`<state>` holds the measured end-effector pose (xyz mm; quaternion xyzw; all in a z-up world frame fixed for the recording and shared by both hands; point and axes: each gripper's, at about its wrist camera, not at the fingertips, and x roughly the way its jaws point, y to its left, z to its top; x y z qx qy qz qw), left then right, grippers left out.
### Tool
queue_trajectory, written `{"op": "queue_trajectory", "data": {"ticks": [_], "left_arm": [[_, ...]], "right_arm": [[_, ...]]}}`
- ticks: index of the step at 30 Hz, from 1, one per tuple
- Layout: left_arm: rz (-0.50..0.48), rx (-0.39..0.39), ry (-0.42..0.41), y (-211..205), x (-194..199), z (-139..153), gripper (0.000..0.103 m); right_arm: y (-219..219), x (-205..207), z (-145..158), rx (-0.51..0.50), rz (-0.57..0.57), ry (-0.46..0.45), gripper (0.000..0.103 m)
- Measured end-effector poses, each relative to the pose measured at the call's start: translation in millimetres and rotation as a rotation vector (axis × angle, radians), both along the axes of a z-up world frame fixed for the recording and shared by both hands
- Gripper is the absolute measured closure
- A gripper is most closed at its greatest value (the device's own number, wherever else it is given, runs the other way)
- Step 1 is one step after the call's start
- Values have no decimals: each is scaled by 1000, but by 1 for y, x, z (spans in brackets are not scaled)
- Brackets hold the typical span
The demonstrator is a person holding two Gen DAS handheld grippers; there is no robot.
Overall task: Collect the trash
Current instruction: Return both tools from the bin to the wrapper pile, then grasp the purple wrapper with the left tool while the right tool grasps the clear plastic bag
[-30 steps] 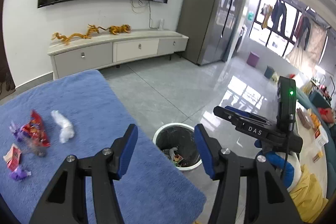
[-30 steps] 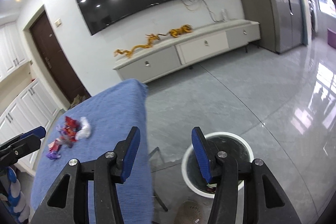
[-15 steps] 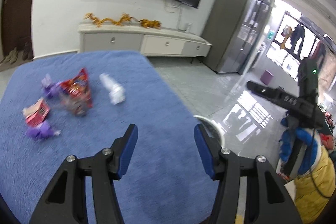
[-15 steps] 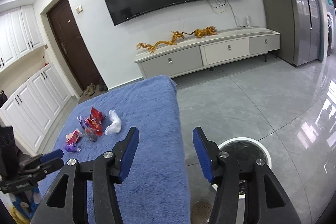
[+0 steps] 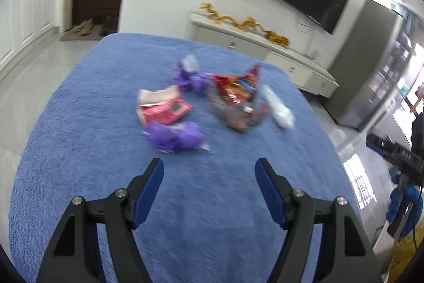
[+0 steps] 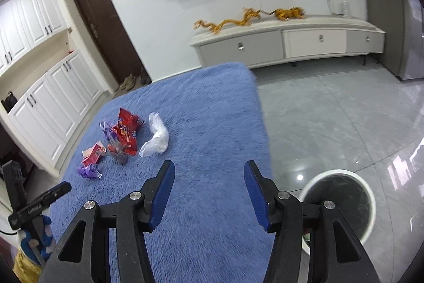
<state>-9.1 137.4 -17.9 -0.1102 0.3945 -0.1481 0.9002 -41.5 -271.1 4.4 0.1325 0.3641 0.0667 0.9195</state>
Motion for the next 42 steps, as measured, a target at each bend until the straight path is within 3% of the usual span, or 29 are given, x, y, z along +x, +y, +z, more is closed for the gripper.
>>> {"op": "queue_trajectory", "data": {"ticks": [16, 25, 29, 33, 42], "left_arm": [[75, 96, 28, -12, 64, -33, 32], [72, 45, 58, -6, 75, -46, 32], [78, -51, 78, 5, 75, -42, 31], [126, -111, 100, 10, 76, -39, 24], [210, -59, 112, 2, 86, -48, 24]], "right_arm": [[65, 102, -40, 13, 197, 52, 45], [86, 143, -59, 49, 215, 76, 44], [90, 149, -61, 52, 227, 78, 44], [91, 151, -65, 57, 231, 80, 44], [92, 154, -74, 55, 235, 90, 44]]}}
